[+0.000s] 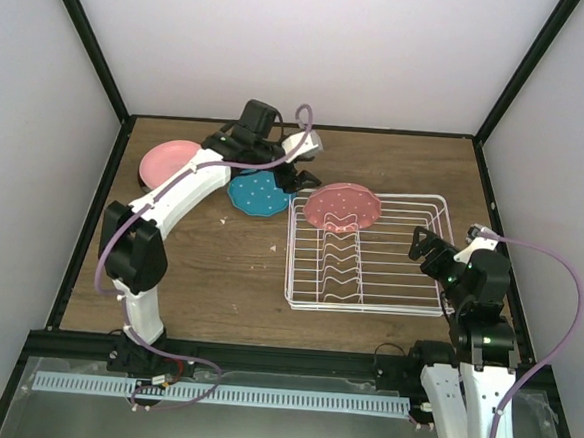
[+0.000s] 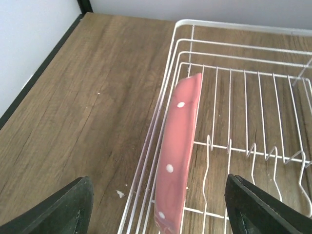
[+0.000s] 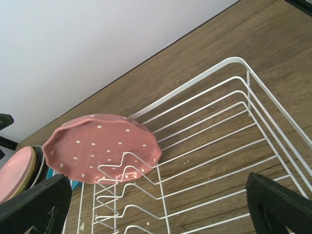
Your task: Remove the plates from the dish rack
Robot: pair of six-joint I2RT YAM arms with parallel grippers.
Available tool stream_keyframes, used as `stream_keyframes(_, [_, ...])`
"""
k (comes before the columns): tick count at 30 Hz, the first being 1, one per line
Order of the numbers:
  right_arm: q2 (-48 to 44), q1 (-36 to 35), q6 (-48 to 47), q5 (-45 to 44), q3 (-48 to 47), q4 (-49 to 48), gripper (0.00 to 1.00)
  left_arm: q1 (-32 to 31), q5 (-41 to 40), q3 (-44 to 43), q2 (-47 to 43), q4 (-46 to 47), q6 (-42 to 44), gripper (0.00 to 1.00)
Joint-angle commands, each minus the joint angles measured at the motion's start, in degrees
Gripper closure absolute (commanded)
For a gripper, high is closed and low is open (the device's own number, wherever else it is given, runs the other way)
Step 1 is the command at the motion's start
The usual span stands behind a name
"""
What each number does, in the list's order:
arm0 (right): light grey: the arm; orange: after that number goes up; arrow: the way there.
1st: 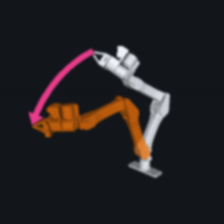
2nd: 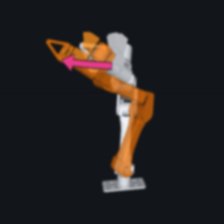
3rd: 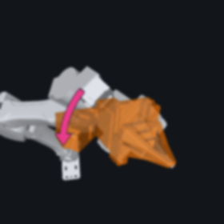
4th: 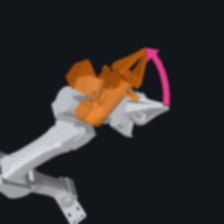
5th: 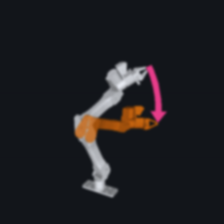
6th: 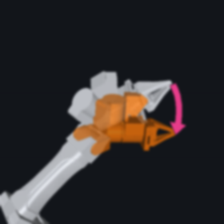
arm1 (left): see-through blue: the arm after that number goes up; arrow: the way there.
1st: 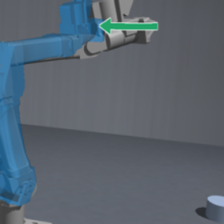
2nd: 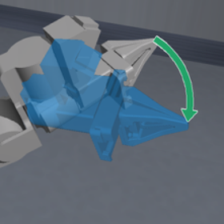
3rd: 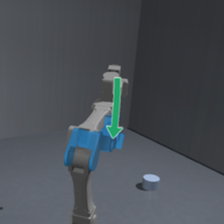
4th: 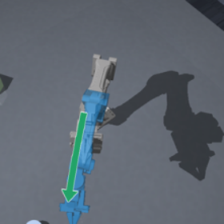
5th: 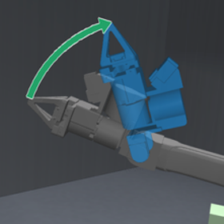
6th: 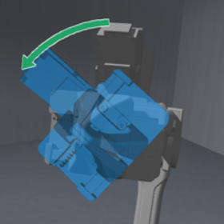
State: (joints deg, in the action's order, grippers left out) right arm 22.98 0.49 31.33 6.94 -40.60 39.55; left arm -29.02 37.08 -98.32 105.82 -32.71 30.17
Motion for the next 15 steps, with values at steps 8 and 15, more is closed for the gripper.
stream_keyframes(8, [0.16, -0.58, -1.62, -1.27, -2.88, 0.68, 0.00, -4.16, -5.43, -0.29, 5.67, 1.65, 10.86, 0.25])
stream_keyframes(15, [-0.07, -0.58, -1.94, -2.15, -3.73, 1.77, 0.00, -6.92, -7.20, -0.05, 8.18, 3.93, 10.10, 0.37])
